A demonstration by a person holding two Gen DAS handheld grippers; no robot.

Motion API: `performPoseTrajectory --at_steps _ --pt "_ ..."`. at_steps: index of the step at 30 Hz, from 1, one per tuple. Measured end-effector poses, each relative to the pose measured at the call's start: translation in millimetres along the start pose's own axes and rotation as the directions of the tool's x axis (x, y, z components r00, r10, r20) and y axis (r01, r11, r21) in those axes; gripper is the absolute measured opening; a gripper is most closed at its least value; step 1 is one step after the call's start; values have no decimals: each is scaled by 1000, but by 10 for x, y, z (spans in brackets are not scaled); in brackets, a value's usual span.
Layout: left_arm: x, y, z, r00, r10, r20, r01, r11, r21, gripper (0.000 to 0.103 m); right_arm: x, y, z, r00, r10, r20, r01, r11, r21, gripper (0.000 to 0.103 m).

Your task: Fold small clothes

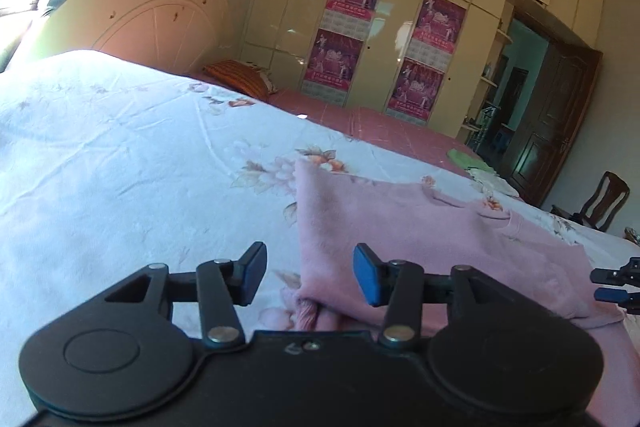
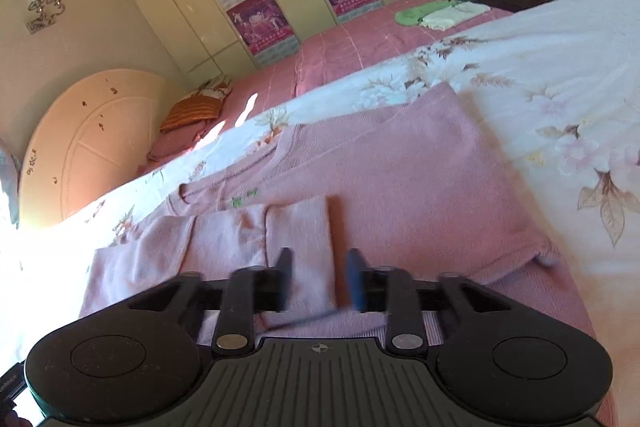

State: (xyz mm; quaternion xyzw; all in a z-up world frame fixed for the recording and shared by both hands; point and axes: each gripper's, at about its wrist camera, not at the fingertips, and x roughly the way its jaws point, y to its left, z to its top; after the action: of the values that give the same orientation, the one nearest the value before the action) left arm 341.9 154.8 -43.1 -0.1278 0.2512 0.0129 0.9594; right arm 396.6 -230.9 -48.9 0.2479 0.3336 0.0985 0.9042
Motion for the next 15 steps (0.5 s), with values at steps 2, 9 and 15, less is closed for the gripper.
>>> performPoseTrajectory --at_steps 2,9,15 --pt "204 -136 86 999 -38 -29 39 999 34 49 172 -46 106 1000 15 -19 -14 999 31 46" --pt "904 -175 -26 980 -78 -181 82 997 12 52 700 -85 254 993 51 -104 -45 997 55 11" --pt "823 -168 -130 987 -72 -146 81 995 57 52 239 242 347 993 78 89 -68 991 -112 5"
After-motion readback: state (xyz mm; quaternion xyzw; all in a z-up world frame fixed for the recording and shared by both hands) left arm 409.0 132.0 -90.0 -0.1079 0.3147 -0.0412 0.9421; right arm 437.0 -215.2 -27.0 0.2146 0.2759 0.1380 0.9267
